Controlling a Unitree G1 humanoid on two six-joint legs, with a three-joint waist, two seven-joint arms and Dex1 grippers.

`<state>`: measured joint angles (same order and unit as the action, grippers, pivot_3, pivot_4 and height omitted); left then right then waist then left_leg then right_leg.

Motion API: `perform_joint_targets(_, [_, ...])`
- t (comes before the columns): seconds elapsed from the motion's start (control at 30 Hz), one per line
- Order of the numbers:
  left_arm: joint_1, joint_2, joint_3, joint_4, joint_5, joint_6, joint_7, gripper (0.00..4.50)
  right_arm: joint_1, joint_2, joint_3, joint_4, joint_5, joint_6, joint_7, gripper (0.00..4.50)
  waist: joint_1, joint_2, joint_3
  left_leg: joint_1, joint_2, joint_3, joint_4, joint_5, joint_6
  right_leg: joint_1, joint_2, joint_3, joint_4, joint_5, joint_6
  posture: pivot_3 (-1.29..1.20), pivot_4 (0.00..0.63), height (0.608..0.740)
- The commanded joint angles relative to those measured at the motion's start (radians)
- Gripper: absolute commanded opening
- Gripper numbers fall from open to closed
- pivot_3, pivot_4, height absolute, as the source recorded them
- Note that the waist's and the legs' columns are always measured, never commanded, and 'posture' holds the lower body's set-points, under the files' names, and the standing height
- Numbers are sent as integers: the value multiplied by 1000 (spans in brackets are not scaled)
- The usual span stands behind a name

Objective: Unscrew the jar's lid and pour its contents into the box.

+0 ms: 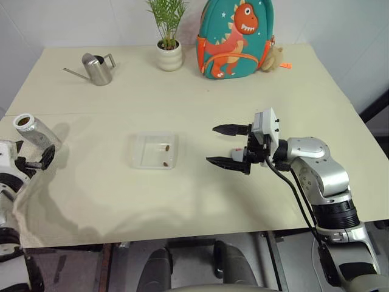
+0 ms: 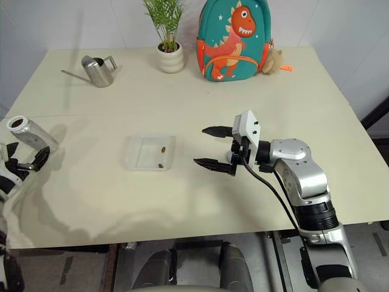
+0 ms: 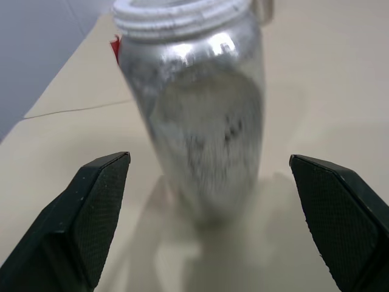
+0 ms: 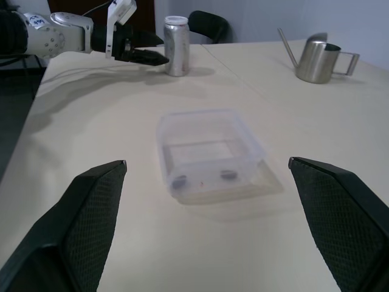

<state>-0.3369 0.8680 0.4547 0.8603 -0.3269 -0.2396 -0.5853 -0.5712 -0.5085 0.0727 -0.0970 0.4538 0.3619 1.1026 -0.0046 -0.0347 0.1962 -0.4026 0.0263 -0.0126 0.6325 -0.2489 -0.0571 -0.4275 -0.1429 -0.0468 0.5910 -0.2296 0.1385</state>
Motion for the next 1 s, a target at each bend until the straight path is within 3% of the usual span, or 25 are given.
perform_joint_targets(0.03, [82,48,18,-105,22,2,-20,4479,-2,-11,-8,-51,30,6,18,4500,1,0,0,0,1,0,0,0,-1,0,1,0,0,1,-1,0,150,740])
perform_joint_targets(0.3, [307,96,14,-408,11,-52,-240,4479,-21,-59,-27,-34,36,10,76,4500,3,0,0,0,6,0,0,-2,-2,0,5,0,-2,2,-6,0,150,740])
perform_joint_targets(0.43, [375,65,13,-707,-120,54,-340,4479,5,-100,-45,-46,41,19,85,4500,4,0,0,0,7,0,0,-2,-3,0,6,0,-6,2,-7,0,150,740])
perform_joint_targets(0.57, [390,57,-42,-900,-158,149,-382,4479,31,-137,-69,-46,44,6,92,4500,3,1,0,0,7,0,-1,-2,-3,0,7,0,-4,2,-7,0,150,740])
perform_joint_targets(0.7, [365,62,-81,-974,-172,202,-428,4479,37,-168,-83,-38,40,20,85,4500,-2,1,1,1,8,1,-1,-2,-2,0,9,0,-4,2,-7,0,150,740])
perform_joint_targets(1.0, [209,21,-101,-927,-179,252,-447,4479,68,-165,-103,-49,37,-9,52,4500,3,1,1,2,11,1,0,-3,-2,0,11,0,-4,1,-10,0,150,740])
